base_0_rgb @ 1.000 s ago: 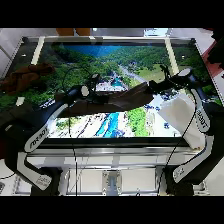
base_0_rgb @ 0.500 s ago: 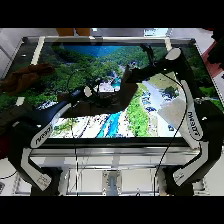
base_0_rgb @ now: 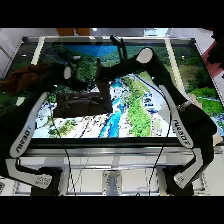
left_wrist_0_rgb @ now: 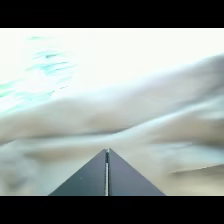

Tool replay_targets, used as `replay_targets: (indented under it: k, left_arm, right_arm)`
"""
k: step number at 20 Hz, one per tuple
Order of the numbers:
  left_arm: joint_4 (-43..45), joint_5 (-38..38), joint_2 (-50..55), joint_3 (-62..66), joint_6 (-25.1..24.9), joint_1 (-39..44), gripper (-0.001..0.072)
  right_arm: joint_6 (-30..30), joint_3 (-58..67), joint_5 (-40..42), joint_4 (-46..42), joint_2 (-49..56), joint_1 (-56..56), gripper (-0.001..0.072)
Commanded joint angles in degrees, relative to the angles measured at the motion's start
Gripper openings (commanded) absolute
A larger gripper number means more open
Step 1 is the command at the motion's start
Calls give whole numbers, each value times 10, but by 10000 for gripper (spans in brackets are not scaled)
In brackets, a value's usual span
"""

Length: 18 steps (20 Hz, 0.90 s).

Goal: Fold the shirts.

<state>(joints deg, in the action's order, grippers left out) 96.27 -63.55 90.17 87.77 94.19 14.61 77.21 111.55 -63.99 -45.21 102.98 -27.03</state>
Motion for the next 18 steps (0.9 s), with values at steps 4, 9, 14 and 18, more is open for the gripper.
replay_targets:
  k: [4, 9, 14, 18]
  left_arm:
    - [97, -40, -81, 12, 35, -143, 11]
    - [82, -43, -82, 12, 34, -170, 11]
    - [76, -45, -83, 12, 32, -170, 11]
    - [76, -51, -82, 12, 26, -170, 11]
  right_arm:
    - [5, 2, 177, 89, 75, -122, 27]
    - [-23, 2, 297, 198, 165, -191, 32]
    - [-31, 2, 396, 226, 168, -163, 598]
    - [2, 2, 203, 92, 140, -25, 581]
